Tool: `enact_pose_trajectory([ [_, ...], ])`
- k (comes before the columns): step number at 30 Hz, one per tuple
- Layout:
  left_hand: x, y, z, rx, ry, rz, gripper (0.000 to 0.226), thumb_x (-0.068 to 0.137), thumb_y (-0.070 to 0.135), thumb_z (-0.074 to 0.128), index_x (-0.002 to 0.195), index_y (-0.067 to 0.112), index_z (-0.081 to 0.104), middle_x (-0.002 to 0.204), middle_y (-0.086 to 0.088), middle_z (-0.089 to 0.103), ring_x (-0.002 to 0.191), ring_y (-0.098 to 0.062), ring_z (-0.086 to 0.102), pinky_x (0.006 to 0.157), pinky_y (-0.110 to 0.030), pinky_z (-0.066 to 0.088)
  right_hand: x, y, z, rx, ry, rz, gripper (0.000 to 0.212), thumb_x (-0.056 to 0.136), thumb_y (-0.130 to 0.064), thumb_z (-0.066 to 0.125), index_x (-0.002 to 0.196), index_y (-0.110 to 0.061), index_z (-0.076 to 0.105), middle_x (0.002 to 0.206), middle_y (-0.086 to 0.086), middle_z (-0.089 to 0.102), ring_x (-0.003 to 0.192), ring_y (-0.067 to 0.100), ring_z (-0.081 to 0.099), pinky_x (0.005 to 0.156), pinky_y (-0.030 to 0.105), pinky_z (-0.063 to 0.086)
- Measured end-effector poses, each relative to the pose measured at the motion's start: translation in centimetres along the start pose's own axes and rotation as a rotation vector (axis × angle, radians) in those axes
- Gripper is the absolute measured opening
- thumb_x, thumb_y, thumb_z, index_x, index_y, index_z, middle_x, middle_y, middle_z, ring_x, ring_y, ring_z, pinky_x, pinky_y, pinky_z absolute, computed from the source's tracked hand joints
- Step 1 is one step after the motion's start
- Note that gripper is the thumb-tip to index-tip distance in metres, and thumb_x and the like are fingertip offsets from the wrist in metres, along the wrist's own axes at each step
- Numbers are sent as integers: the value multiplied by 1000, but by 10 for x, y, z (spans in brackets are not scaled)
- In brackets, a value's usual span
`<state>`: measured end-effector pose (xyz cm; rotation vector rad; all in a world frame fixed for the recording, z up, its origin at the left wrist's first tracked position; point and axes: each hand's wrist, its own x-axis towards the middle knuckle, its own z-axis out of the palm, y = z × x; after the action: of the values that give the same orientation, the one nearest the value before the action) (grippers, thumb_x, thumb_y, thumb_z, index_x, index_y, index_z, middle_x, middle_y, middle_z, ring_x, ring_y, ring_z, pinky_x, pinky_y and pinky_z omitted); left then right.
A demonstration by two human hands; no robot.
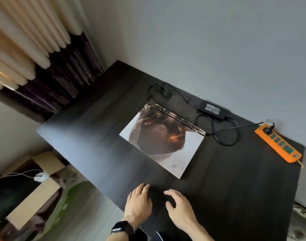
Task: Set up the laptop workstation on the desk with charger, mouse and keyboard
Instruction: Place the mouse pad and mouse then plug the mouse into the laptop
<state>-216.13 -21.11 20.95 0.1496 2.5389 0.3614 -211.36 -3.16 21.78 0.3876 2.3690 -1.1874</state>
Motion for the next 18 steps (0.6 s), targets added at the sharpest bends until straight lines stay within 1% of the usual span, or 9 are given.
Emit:
enact_pose_trajectory([
  [2,-21,-14,-2,-63,54,-50,60,92,31,43,151,26,33,156,6,35,143,-14,33,117,-31,25,-2,-15,4,-103,-41,-119,35,97,-27,55,130,-35,61,141,-17,51,136,6,43,107,10,23],
  [4,-46,-38,-5,-130,116,-100,58,92,30,46,150,25,37,152,5,41,138,-18,40,114,-33,32,-9,-41,15,-199,-95,-223,34,99,-32,52,132,-36,61,144,-15,50,137,8,41,111,18,27],
  [6,-65,-56,-13,-168,188,-118,56,92,31,49,147,25,41,148,4,47,134,-20,45,111,-34,36,-14,-62,22,-240,-109,-265,33,100,-36,50,132,-37,60,147,-14,49,138,10,40,113,25,32],
  [7,-76,-68,-17,-190,225,-138,55,92,32,50,147,25,42,146,4,49,132,-20,46,110,-33,37,-18,-75,28,-259,-111,-292,33,101,-36,50,132,-36,61,147,-13,50,138,11,40,114,26,33],
  [10,-112,-111,-32,-236,347,-189,54,92,35,51,145,25,44,142,3,52,130,-21,48,108,-33,36,-30,-118,60,-317,-108,-398,32,100,-33,52,129,-32,64,143,-9,54,135,13,42,110,21,29],
  [12,-143,-152,-39,-264,419,-221,54,92,34,52,144,23,45,141,2,52,130,-21,47,107,-33,36,-44,-149,95,-331,-117,-453,30,99,-32,54,127,-30,66,141,-8,56,133,15,44,106,18,29],
  [15,-189,-219,-45,-308,503,-275,55,91,34,53,145,23,45,142,3,50,133,-20,43,109,-33,34,-69,-195,152,-308,-138,-509,27,97,-32,58,123,-30,68,137,-8,59,131,14,47,106,23,33],
  [18,-229,-275,-51,-333,561,-351,57,88,34,51,144,23,46,140,1,53,131,-21,46,109,-37,37,-88,-233,203,-280,-163,-572,25,96,-29,62,120,-28,71,132,-7,63,129,13,51,110,23,32],
])
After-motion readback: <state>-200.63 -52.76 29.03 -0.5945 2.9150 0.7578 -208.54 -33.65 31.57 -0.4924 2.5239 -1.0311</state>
